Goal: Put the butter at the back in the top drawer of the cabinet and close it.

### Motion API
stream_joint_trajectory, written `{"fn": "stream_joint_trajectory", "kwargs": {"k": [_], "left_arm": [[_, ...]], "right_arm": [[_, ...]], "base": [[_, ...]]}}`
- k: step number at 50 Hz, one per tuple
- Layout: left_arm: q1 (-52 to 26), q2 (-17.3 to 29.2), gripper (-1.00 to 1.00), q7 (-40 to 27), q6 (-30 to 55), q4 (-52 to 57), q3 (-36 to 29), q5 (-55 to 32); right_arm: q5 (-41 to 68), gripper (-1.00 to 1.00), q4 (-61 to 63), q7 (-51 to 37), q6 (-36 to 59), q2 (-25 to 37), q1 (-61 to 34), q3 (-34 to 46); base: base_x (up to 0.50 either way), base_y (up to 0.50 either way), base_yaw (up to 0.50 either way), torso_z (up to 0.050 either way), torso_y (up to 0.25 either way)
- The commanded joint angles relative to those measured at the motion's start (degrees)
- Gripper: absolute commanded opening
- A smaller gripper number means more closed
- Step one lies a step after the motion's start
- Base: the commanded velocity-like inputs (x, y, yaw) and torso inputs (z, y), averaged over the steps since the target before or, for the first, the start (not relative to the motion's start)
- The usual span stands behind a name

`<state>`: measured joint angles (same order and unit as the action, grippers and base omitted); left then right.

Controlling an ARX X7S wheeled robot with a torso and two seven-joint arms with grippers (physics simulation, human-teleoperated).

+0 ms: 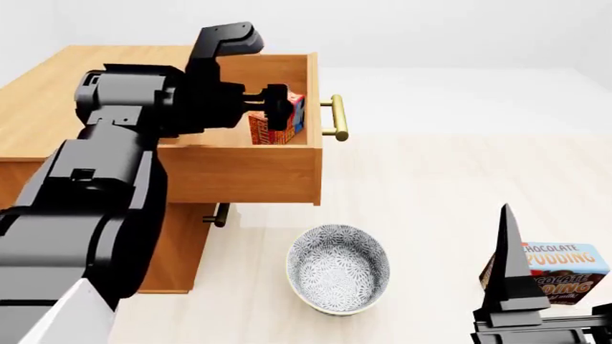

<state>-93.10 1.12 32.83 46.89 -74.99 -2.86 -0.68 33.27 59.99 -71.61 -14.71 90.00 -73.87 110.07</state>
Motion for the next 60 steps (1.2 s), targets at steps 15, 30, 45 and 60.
{"fn": "stream_joint_trajectory", "kwargs": {"k": [15,30,45,60], "left_arm": [[-2.2,-0.3,1.00,-7.7,18.1,23.5,3.3,-3.1],[3.2,-1.0,1.00,-40.4,43.0,59.2,1.9,-29.1],[2.8,-1.0,1.00,-89.8,38.3,60.1,-9.4,-77.3],[4.1,-0.8,1.00,-108.9,24.3,65.0,-29.6,-92.2]], "right_arm": [[-0.7,1.00,0.0,0.3,0.1,0.0,0.2,-0.1],[-0.9,1.00,0.0,0.1,0.0,0.0,0.3,-0.1],[-4.4,1.00,0.0,-2.2,-0.4,0.0,2.2,1.6],[-10.1,1.00,0.0,-5.9,-0.9,0.0,5.0,4.3]], "base": [[0.00,0.00,0.00,0.000,0.000],[0.00,0.00,0.00,0.000,0.000],[0.00,0.00,0.00,0.000,0.000],[0.00,0.00,0.00,0.000,0.000]]}}
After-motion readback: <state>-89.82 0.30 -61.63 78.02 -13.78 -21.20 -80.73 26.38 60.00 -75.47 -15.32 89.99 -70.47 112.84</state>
